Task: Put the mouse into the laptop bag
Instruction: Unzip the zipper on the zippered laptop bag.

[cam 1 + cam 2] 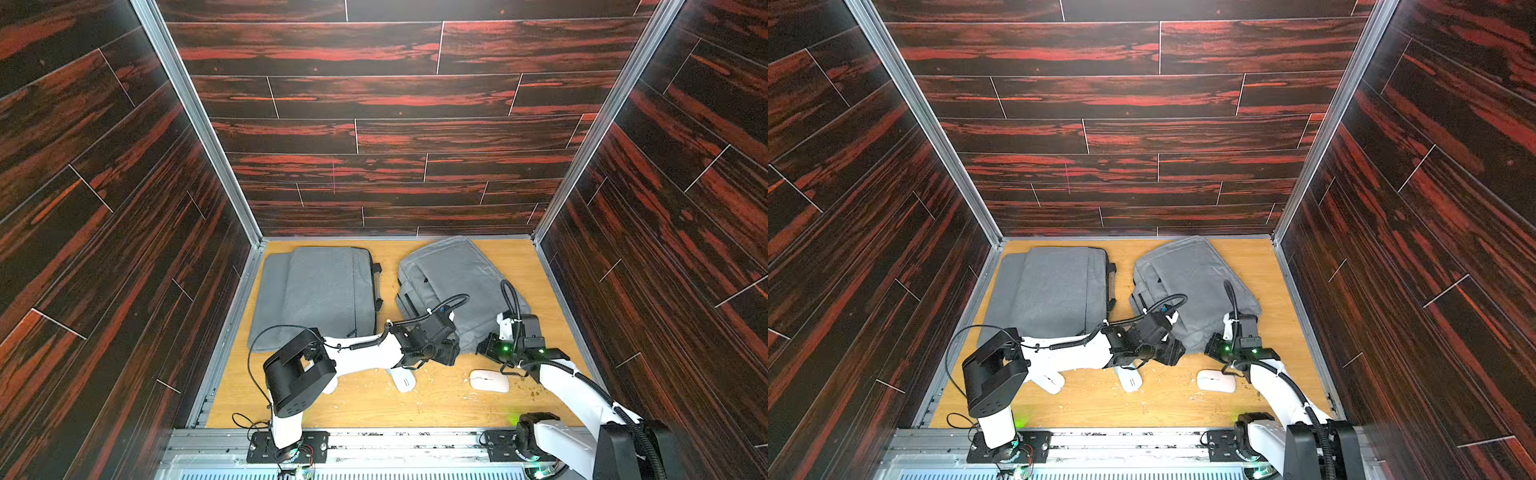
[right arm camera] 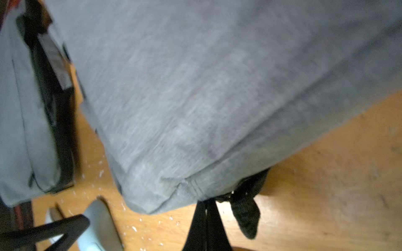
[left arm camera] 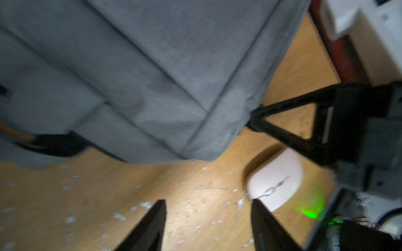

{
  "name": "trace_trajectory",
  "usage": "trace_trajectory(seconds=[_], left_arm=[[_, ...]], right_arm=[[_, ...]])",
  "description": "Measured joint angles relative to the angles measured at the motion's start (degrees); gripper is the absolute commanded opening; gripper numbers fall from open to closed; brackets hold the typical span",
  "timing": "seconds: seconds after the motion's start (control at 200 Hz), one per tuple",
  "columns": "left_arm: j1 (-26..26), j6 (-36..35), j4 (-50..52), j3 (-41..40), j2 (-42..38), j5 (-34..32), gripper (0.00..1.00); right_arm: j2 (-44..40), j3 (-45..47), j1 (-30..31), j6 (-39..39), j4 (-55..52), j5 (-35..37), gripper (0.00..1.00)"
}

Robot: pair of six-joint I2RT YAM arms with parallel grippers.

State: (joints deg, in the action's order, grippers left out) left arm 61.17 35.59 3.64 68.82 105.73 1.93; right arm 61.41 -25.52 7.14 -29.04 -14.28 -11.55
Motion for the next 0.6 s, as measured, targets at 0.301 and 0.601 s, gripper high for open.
trace_trajectory(seconds=[0.301, 0.601], left_arm=[[1.88, 0.90, -3.78, -0.96, 0.96, 2.86, 0.70], [3.04, 0.59, -5.01, 3.04, 6.10, 3.69, 0.70]], right_arm=[[-2.97, -4.46, -0.02, 0.74, -5.81, -1.38, 0.00], [-3.30, -5.95, 0.00, 0.52, -7.82, -4.57, 0.00]])
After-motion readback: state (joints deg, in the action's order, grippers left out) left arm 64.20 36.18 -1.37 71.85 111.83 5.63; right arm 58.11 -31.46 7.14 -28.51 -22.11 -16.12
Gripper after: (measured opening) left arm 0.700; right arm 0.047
